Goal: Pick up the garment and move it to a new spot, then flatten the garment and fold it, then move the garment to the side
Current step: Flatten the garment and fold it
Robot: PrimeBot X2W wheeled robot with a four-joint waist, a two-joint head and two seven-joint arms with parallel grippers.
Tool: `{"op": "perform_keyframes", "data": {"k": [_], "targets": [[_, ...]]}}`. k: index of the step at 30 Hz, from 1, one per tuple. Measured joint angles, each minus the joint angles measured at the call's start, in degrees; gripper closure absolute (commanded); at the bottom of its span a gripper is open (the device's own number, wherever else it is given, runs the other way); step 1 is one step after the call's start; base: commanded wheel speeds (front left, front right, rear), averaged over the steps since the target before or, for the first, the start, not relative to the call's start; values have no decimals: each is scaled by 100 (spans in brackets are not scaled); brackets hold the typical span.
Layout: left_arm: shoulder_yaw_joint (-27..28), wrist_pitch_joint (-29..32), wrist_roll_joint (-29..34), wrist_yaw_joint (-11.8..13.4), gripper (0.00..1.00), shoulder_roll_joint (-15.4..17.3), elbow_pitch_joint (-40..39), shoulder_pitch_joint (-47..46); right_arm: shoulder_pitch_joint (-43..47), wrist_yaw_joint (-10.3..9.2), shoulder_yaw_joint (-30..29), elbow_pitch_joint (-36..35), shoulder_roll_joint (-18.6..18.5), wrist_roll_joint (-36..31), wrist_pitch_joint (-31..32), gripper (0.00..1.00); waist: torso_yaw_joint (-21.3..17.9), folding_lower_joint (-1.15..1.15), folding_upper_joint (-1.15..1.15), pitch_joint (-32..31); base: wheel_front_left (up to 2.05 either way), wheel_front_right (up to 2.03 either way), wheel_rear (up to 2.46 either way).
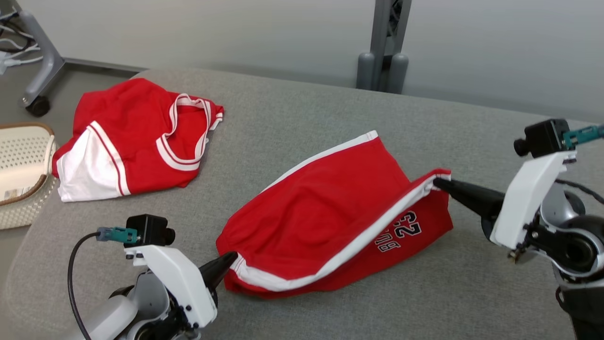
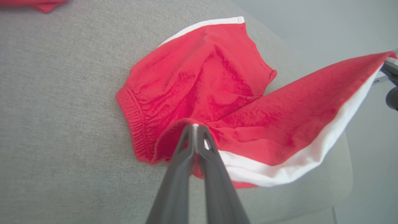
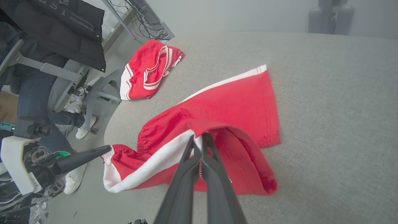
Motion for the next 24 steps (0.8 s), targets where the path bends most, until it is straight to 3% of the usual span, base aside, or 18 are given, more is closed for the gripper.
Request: {"op": "perform_keyframes", "data": {"k": [17, 24], "targets": [[625, -837, -292, -79, 100, -1301, 1407, -556, -1700, 0, 646, 1667, -81, -745, -889, 100, 561, 0, 0, 839, 0, 0, 0], [737, -1031, -381, -137, 100, -1635, 1886, -675, -2114, 0, 838, 2339, -171, -831, -1289, 100, 763, 0, 0, 1030, 0, 0, 0]]}}
